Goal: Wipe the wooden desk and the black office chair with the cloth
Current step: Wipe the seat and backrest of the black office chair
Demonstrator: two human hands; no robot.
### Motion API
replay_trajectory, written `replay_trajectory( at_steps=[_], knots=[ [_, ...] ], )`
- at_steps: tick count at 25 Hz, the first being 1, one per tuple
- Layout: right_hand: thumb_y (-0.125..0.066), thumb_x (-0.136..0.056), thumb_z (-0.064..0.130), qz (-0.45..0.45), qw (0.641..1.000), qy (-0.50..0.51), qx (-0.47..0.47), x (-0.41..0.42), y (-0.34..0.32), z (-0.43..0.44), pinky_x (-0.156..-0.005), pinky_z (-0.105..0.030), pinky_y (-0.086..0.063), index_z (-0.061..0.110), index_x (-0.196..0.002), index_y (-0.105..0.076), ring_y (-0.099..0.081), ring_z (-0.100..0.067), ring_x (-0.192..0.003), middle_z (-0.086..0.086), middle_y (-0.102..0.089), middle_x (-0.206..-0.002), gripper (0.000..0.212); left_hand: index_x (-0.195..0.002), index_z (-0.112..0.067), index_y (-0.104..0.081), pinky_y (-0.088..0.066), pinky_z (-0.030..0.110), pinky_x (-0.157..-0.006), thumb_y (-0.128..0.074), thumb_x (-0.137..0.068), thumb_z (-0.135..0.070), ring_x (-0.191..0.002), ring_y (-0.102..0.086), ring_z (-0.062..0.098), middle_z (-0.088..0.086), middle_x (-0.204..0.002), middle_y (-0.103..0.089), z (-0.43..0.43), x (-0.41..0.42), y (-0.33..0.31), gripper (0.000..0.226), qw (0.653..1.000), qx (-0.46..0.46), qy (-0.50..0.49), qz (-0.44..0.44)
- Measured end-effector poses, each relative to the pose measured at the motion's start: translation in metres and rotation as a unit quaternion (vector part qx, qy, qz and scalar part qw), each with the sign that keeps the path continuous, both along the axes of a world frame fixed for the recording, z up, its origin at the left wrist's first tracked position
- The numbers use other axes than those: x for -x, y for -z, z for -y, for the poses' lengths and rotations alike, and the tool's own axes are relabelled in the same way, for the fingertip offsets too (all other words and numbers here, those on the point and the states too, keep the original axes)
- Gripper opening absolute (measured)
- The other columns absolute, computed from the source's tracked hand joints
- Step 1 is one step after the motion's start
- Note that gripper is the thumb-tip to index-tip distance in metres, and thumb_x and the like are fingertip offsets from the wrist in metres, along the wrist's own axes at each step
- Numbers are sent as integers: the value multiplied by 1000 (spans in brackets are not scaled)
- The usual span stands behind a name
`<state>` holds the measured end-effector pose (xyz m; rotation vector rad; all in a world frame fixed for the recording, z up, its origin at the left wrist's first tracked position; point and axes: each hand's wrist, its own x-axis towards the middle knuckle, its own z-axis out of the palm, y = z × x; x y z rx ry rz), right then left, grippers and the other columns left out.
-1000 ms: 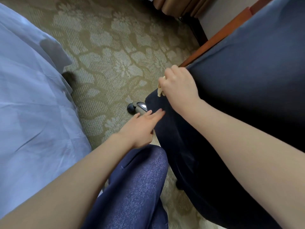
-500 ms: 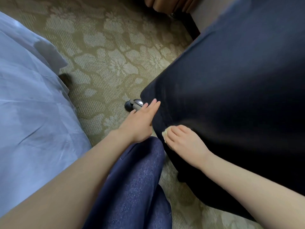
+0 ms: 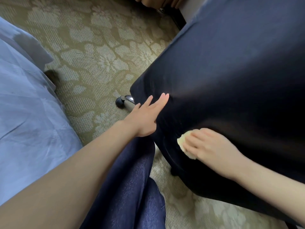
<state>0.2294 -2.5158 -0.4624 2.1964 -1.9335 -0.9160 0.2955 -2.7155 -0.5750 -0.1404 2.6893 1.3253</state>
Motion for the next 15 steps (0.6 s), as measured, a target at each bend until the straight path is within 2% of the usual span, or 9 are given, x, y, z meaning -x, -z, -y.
replay_trajectory(
  at_steps=[4, 6, 8, 11, 15],
  knots=[
    [-44, -88, 2, -14, 996, 15, 85, 14, -14, 69, -68, -35, -46, 9, -87, -65, -59, -26, -77, -4, -61, -83, 23, -148, -35, 16, -11, 49, -117, -40, -86, 1, -147, 5, 23, -18, -157, 11, 2, -1, 5, 91, 1000, 2, 0, -8],
    [-36, -90, 3, -18, 993, 42, 113, 20, -8, 95, -70, -35, -46, 9, -91, -65, -59, -27, -79, -5, -64, -87, 30, -150, -31, 12, -13, 47, -117, -40, -85, 1, -147, 1, 23, -11, -159, -2, 6, -2, 7, 88, 1000, 11, -24, -5],
    [-33, -91, 3, -28, 988, 66, 138, 23, 7, 112, -71, -34, -45, 11, -87, -65, -59, -26, -78, -5, -64, -84, 33, -151, -25, 7, -15, 47, -116, -38, -85, 2, -147, -2, 24, -4, -159, -12, 11, -5, 9, 85, 999, 14, -53, 5],
    [-43, -92, 3, -56, 985, 47, 156, 20, 36, 108, -70, -32, -47, 13, -87, -66, -60, -22, -77, -2, -63, -80, 26, -151, -20, 6, -13, 47, -117, -39, -88, -1, -147, -2, 22, -1, -160, 1, 15, -10, 8, 80, 996, 41, -70, 21],
    [-40, -95, 5, -52, 993, -8, 102, 10, 64, 53, -89, -35, -48, 13, -97, -69, -61, -21, -95, -3, -65, -98, 30, -150, -13, 13, -5, 44, -118, -38, -92, -8, -147, -1, 21, 11, -159, 10, 5, -15, -3, 77, 988, 96, -113, 35]
  ],
)
